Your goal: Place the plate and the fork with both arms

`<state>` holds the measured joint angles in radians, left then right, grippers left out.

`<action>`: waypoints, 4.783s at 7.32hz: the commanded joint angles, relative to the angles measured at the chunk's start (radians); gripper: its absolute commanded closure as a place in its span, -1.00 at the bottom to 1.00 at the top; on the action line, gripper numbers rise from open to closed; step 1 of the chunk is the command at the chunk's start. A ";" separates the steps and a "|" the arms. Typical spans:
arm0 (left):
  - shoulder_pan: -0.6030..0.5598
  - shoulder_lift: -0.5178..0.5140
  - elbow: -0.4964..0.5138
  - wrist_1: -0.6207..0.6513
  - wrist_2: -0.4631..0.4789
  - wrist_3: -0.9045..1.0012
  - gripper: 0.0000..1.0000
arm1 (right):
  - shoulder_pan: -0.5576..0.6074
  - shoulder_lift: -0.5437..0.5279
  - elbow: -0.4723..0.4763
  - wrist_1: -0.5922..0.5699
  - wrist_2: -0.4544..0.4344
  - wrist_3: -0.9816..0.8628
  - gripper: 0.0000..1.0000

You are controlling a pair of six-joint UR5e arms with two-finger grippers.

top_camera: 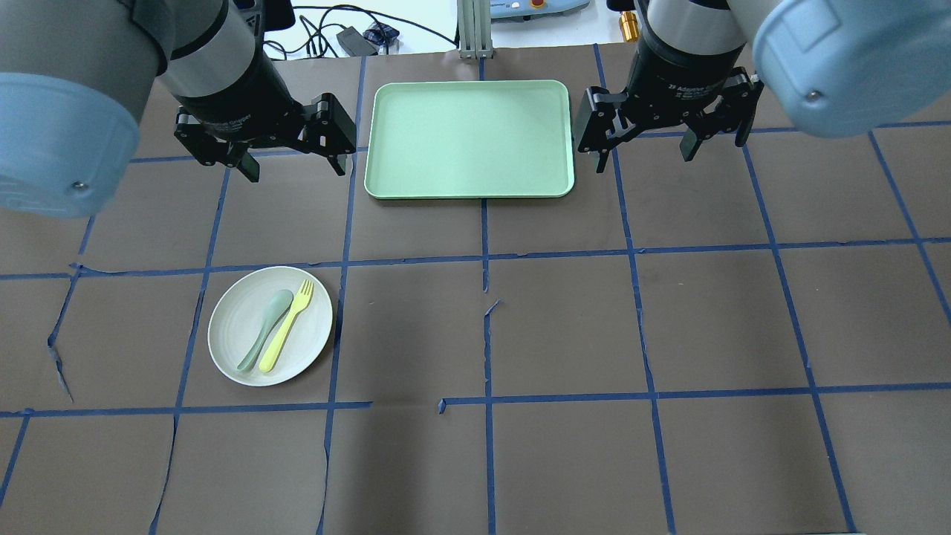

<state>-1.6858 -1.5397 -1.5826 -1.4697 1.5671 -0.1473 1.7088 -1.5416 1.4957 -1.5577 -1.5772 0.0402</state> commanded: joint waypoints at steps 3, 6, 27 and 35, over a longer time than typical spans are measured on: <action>-0.002 0.007 -0.005 -0.003 -0.001 0.000 -1.00 | -0.002 0.000 -0.003 -0.001 0.000 0.000 -1.00; -0.005 0.003 -0.007 -0.001 -0.001 0.000 -1.00 | -0.002 0.000 -0.003 0.001 -0.001 0.000 -1.00; 0.340 -0.026 -0.215 0.061 0.021 0.425 -1.00 | -0.002 0.000 -0.002 -0.001 0.000 0.000 -1.00; 0.534 -0.220 -0.591 0.603 0.013 0.581 -0.21 | 0.000 0.001 0.000 -0.001 0.000 0.000 -1.00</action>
<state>-1.1532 -1.7487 -2.1699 -0.8649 1.5752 0.4328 1.7088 -1.5401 1.4959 -1.5585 -1.5769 0.0400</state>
